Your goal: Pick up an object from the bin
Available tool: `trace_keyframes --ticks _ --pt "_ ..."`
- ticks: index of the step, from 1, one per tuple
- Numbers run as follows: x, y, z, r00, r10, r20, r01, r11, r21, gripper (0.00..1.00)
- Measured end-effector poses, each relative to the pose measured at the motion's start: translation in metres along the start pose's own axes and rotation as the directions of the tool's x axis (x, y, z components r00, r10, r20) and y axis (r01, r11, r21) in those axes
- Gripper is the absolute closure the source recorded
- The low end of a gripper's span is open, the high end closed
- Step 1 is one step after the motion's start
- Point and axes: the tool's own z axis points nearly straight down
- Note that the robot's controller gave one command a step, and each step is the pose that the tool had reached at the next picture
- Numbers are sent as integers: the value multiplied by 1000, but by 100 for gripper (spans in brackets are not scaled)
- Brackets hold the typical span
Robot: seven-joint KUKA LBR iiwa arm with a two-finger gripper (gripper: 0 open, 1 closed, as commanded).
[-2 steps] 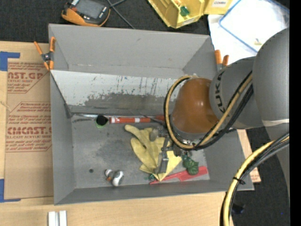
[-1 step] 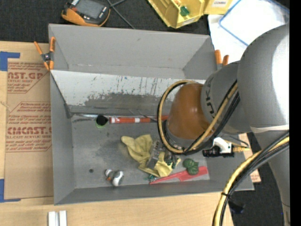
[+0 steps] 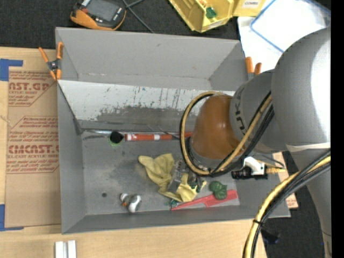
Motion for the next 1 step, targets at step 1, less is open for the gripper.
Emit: trace_keyframes --ticks 1 --pt "1 0 -19 1000 0 -2 0 1000 0 100"
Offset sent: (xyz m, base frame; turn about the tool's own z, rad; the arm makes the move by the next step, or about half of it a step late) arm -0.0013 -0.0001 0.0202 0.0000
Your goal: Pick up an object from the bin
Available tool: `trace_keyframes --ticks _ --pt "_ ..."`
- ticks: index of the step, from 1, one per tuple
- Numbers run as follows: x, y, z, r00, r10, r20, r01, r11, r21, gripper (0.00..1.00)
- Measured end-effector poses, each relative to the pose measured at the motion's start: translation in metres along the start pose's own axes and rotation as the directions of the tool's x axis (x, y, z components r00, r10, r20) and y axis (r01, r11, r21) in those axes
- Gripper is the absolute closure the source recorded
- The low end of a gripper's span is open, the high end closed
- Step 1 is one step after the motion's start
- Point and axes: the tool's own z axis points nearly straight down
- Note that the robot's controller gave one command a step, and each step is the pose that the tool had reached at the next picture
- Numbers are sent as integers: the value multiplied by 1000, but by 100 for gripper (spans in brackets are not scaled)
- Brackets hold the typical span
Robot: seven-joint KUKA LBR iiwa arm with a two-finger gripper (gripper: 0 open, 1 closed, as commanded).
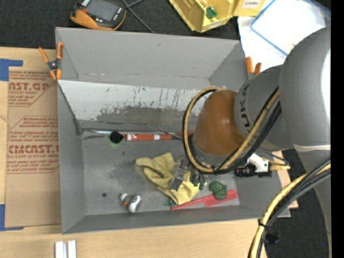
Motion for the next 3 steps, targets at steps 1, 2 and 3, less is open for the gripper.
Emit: trace_keyframes --ticks 1,2,3 --pt "0 0 -13 1000 0 2 0 1000 -1 100" --pt "0 0 -22 1000 0 0 0 1000 -1 100" --pt "0 0 -31 1000 0 0 0 1000 -1 100"
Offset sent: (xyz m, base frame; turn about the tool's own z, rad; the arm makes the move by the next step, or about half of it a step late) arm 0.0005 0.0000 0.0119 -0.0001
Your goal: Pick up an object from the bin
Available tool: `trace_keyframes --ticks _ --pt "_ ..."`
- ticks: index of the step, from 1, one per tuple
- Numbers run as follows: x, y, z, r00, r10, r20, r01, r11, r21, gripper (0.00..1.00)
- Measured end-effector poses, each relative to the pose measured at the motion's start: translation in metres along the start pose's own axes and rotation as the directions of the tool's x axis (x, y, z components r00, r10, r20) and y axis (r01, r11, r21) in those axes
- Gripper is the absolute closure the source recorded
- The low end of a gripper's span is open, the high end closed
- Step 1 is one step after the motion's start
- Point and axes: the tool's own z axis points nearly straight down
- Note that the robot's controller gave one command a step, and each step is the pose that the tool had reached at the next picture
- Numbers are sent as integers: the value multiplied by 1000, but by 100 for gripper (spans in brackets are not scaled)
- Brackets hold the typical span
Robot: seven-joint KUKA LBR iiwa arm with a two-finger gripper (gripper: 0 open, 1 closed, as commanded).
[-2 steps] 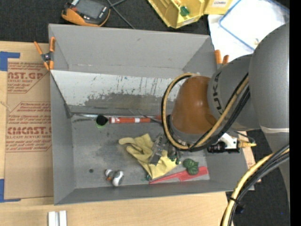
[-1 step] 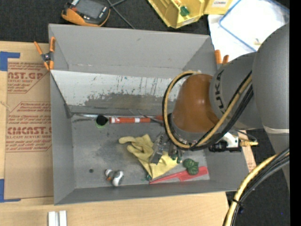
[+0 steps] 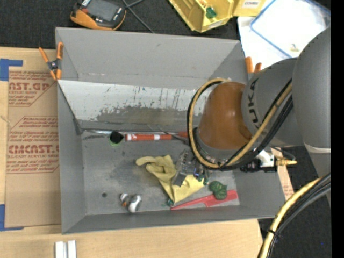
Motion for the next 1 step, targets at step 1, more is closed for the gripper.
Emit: trace_keyframes --ticks 1 --pt "0 0 -15 1000 0 -1 0 1000 0 100"
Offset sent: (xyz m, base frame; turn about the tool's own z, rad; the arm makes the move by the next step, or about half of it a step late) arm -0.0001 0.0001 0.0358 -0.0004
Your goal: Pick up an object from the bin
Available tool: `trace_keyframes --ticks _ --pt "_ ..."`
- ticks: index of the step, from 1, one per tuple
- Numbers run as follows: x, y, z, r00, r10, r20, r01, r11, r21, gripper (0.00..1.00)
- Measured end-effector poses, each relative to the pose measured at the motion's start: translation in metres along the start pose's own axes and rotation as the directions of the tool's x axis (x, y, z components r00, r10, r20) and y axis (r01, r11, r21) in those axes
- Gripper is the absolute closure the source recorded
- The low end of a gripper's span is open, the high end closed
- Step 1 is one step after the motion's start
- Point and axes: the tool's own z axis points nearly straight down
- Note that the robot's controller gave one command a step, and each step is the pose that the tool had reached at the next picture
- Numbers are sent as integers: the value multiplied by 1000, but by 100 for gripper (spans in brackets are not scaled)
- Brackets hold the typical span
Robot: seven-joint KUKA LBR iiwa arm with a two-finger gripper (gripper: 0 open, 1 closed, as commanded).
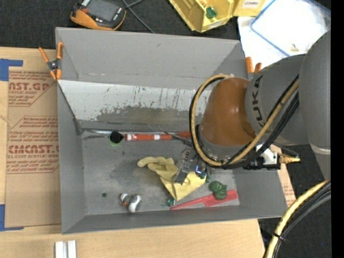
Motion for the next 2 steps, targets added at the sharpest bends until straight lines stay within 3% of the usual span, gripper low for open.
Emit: trace_keyframes --ticks 2 --pt "0 0 -28 1000 -1 -1 1 1000 0 100"
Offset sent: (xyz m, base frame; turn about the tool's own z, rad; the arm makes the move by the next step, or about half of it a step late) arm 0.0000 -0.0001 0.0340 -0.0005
